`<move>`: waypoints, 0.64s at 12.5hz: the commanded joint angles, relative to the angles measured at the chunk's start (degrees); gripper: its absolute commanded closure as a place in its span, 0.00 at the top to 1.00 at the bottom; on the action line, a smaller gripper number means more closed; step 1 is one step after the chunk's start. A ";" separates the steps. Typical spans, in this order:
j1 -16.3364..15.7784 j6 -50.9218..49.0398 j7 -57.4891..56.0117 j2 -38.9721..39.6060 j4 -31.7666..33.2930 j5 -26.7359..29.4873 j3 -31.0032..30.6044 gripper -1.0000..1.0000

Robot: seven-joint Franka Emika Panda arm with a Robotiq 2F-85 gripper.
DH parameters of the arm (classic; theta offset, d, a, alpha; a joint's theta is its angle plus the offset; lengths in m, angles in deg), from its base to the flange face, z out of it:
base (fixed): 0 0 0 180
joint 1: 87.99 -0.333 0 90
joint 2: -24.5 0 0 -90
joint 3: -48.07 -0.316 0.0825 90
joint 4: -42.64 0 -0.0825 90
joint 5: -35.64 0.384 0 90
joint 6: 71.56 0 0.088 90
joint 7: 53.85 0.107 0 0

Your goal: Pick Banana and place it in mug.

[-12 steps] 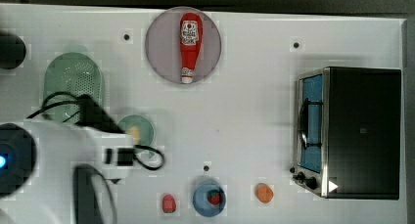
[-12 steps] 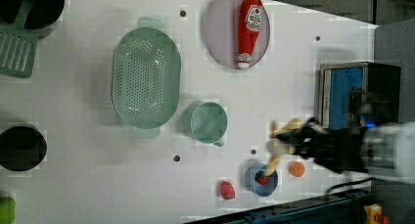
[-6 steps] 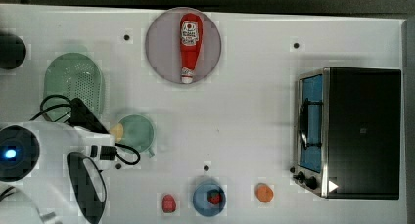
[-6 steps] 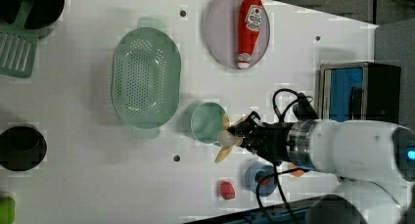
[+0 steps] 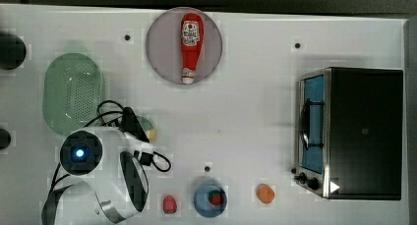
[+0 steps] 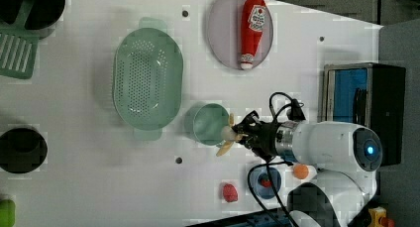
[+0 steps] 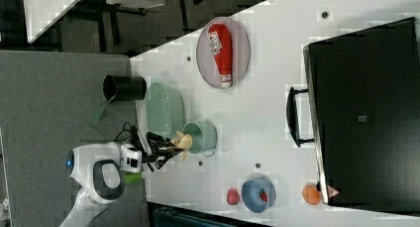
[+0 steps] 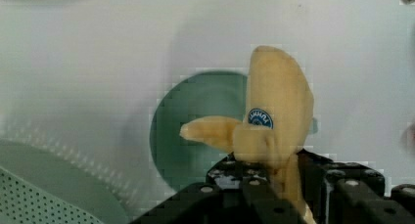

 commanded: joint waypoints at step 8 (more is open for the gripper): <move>1.06 1.80 3.45 -1.65 -3.20 -1.27 -1.00 1.00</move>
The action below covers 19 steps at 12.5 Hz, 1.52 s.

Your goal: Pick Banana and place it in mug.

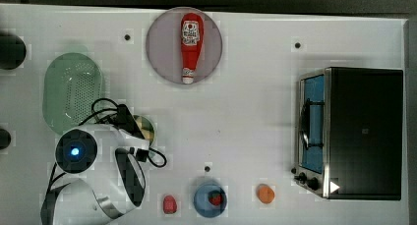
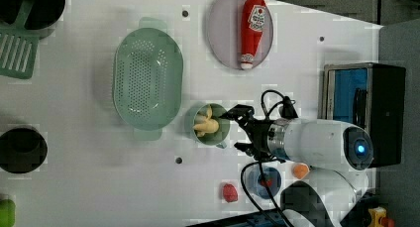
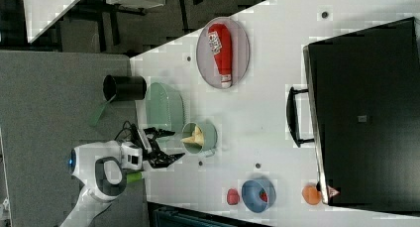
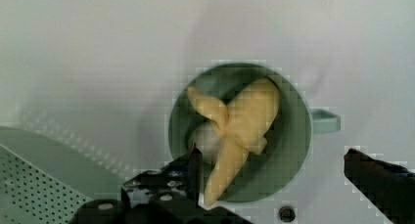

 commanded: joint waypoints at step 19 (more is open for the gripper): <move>1.81 -45.12 -38.50 -21.78 -24.68 -0.99 29.50 1.00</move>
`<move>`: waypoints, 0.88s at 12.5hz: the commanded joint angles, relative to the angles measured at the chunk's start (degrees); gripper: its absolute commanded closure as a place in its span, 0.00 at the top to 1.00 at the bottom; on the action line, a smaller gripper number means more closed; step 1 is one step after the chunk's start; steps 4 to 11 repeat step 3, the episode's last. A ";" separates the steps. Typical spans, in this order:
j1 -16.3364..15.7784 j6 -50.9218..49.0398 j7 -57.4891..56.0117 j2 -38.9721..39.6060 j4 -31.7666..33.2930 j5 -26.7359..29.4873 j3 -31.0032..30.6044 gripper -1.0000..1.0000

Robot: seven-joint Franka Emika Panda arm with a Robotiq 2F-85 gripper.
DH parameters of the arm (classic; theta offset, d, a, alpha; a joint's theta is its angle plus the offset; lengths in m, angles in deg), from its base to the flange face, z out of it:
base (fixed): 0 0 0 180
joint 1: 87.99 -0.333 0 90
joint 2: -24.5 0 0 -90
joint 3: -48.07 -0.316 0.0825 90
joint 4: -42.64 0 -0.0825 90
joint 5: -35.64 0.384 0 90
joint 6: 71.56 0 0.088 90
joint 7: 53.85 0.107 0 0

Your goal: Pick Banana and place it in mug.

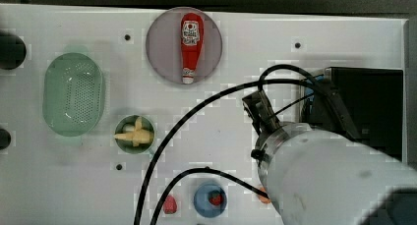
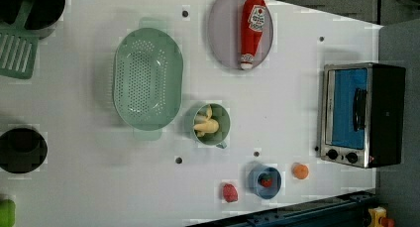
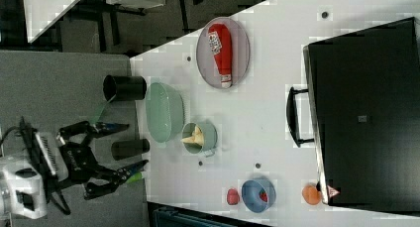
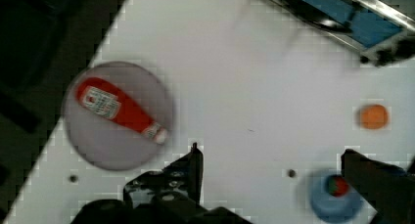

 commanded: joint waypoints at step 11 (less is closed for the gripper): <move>-2.18 -0.60 -4.21 2.12 2.59 -1.65 -2.50 1.00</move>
